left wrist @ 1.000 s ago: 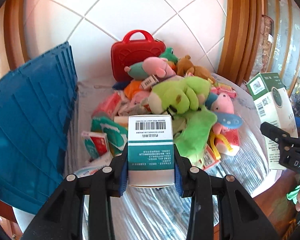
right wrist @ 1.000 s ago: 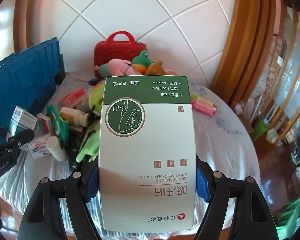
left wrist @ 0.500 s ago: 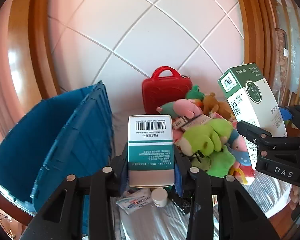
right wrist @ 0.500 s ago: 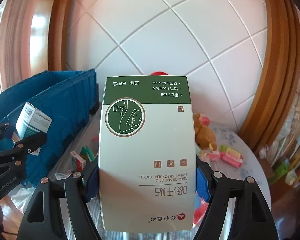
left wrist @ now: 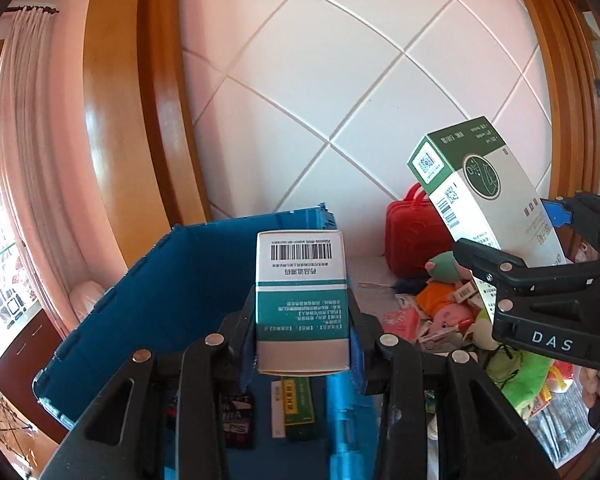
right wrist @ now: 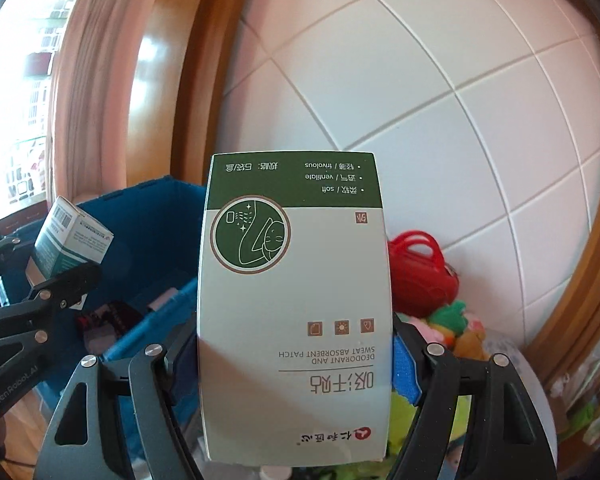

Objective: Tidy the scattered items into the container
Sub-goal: 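Carry the teal-white box and white patch box over the blue crate with both tools, then open the left tool to drop the teal-white box while the right tool releases the patch box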

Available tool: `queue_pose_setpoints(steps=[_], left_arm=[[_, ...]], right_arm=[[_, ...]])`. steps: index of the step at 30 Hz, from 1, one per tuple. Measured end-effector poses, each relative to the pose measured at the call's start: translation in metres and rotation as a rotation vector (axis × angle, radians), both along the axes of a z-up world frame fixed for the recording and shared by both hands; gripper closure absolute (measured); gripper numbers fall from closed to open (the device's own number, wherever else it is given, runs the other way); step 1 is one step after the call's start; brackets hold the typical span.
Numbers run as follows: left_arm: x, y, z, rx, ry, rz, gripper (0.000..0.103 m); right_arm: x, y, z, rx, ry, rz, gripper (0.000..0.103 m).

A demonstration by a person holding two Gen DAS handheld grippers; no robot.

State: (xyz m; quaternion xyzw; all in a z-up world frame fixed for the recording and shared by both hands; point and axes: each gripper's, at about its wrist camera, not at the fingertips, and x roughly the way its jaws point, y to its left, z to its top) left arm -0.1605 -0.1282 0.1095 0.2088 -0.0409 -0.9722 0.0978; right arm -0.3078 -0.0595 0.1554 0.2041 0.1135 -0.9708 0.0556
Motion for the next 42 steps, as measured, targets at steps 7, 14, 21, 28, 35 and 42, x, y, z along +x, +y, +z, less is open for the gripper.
queue_pose_setpoints(steps=[7, 14, 21, 28, 35, 42], left_arm=[[-0.016, -0.121, 0.019, -0.020, -0.022, 0.024, 0.067], [-0.078, -0.210, 0.013, 0.008, -0.171, 0.036, 0.067], [-0.190, -0.267, -0.090, 0.229, -0.642, 0.000, 0.067], [-0.232, -0.278, -0.200, 0.238, -0.984, -0.001, 0.067], [-0.235, -0.272, -0.271, 0.177, -1.211, 0.020, 0.067], [-0.238, -0.266, -0.293, 0.074, -1.277, 0.038, 0.046]], right_arm=[[-0.067, -0.118, 0.027, -0.027, -0.031, 0.037, 0.027], [-0.138, -0.188, 0.022, -0.087, -0.179, 0.020, 0.027], [-0.222, -0.213, -0.056, -0.026, -0.415, -0.079, 0.027], [-0.256, -0.212, -0.183, 0.032, -0.758, -0.117, 0.027], [-0.252, -0.215, -0.262, 0.173, -0.974, -0.132, 0.027], [-0.254, -0.225, -0.284, 0.230, -1.057, -0.119, 0.027]])
